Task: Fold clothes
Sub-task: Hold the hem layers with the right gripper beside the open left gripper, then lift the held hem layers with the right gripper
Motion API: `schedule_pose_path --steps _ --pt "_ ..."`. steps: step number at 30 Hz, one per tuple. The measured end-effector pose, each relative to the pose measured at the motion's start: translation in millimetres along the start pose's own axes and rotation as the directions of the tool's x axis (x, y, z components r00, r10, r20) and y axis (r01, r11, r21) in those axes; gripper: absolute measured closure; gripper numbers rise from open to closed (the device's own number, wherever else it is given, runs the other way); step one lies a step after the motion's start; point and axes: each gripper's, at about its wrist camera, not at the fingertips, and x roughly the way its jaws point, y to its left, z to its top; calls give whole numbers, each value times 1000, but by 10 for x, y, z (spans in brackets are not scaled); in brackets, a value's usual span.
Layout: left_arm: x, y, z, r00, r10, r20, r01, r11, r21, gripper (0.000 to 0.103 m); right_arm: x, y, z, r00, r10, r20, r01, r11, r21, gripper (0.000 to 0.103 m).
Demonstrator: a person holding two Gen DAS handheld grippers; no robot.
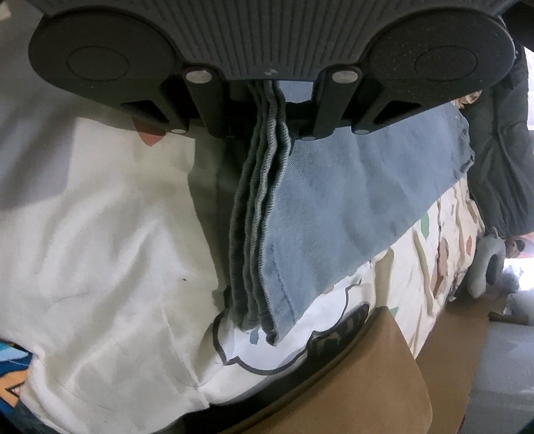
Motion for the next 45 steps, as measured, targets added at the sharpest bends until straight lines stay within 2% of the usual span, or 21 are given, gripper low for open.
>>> schedule_pose_path --steps 2,3,7,8,12,14,19,24,27,31,35,45 --pt "10 -7 3 1000 -4 3 4 1000 -2 39 27 -4 24 1000 -18 -13 18 1000 20 84" --pt "16 -12 4 1000 -5 3 5 1000 -3 39 53 -7 36 1000 -21 -19 21 999 33 84" --pt "36 -57 18 1000 -11 0 11 1000 5 39 72 74 36 998 -57 -20 57 998 -8 87" --pt "35 -73 24 1000 -13 2 13 1000 12 39 71 102 33 997 -70 -19 69 997 -24 93" --pt "6 -107 68 1000 -18 20 17 999 34 39 13 343 31 988 -155 -23 152 984 -92 94" --pt "-10 -108 100 999 -22 29 21 999 31 39 -67 447 23 985 -169 -21 165 978 -124 94" --pt "-53 -151 202 998 -40 53 39 999 26 39 -367 672 10 990 -143 -9 139 978 -155 94" --pt "-31 -269 337 998 -47 50 42 993 106 39 -654 967 41 991 -132 2 130 971 -200 94" --pt "9 -274 436 998 -48 34 44 993 108 39 -868 1240 62 993 -117 21 118 960 -255 95" --pt "2 -328 508 996 -86 23 82 990 115 37 -1145 1615 132 994 -86 60 100 948 -301 95" --pt "54 -294 569 989 -149 2 149 987 54 36 -1405 1973 201 994 -54 100 86 932 -351 95" --pt "49 -287 656 984 -176 14 176 984 12 35 -1832 2425 337 983 16 181 51 933 -356 95"
